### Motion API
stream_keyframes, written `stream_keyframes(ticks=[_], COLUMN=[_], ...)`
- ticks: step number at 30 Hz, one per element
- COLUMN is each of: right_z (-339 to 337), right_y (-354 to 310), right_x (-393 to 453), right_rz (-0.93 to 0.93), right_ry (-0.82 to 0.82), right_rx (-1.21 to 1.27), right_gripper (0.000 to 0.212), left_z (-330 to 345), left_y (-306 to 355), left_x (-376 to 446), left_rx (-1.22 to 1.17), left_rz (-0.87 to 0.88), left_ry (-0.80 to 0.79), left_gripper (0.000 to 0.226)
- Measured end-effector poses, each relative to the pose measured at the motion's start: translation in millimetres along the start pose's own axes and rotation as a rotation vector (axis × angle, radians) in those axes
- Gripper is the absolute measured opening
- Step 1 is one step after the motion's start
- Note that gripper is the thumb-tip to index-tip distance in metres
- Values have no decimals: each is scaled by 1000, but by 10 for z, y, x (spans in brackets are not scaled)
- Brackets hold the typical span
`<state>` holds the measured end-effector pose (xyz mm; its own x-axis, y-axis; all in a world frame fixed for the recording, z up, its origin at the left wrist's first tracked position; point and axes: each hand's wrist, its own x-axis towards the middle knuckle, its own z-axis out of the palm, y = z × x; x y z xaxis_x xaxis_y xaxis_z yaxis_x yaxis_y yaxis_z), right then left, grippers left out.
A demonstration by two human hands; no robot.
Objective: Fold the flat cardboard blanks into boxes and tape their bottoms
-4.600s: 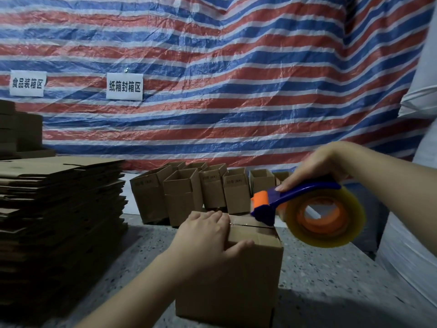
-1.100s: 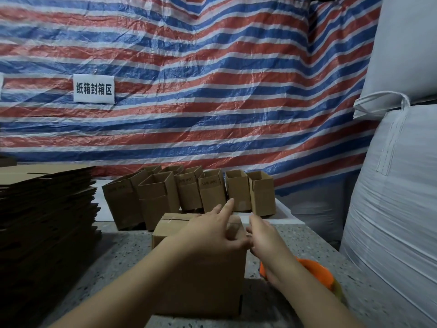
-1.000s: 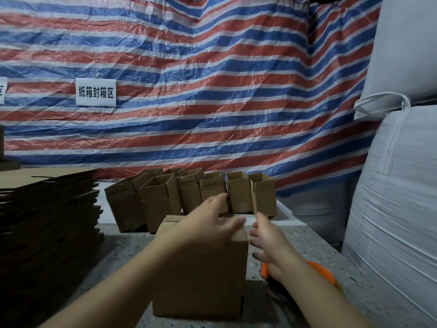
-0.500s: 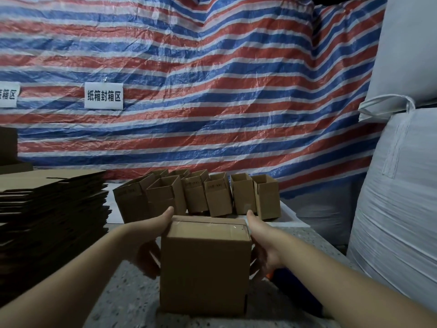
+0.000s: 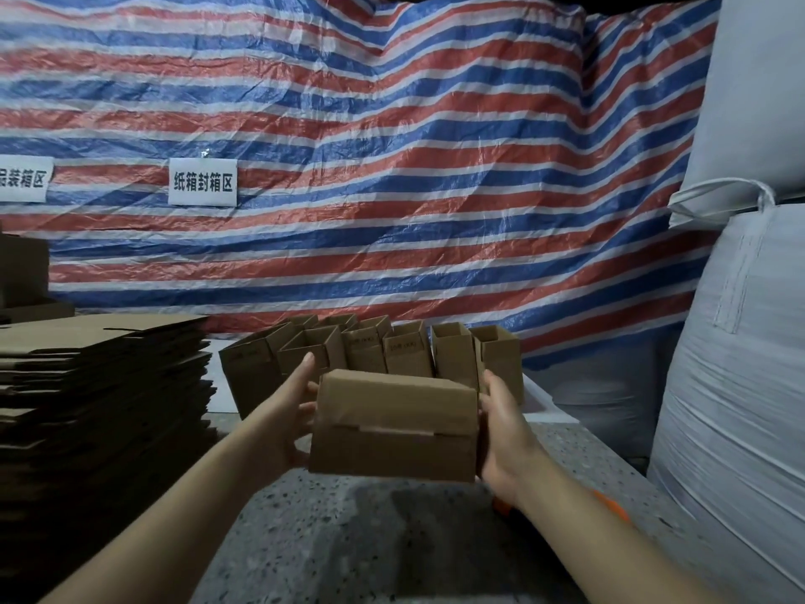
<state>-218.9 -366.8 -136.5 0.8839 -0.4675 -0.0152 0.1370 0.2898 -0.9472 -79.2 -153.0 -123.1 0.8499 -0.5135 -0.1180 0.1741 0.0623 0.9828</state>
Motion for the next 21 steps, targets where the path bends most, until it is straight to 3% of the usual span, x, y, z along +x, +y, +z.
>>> stream_keyframes(ticks=[4, 7, 11, 14, 16, 21], right_z=[-64, -154, -253, -268, -281, -295], right_y=[207, 301, 419, 537, 628, 792], right_x=[-27, -35, -27, -30, -31, -3], right_rz=[-95, -198, -256, -252, -217, -95], right_ry=[-31, -90, -117, -48, -13, -5], right_rx=[-203, -368, -486, -585, -624, -734], right_gripper=[48, 72, 90, 94, 97, 87], left_z=[14, -1, -38, -78, -96, -159], left_y=[-164, -234, -389, -527, -629, -832], left_x=[-21, -46, -46, -31, -21, -3], left_rx=[-19, -53, 46, 183, 230, 205], left_rz=[-63, -78, 85, 199, 213, 251], left_ry=[0, -20, -22, 54, 20, -56], left_gripper=[76, 83, 82, 102, 116, 127])
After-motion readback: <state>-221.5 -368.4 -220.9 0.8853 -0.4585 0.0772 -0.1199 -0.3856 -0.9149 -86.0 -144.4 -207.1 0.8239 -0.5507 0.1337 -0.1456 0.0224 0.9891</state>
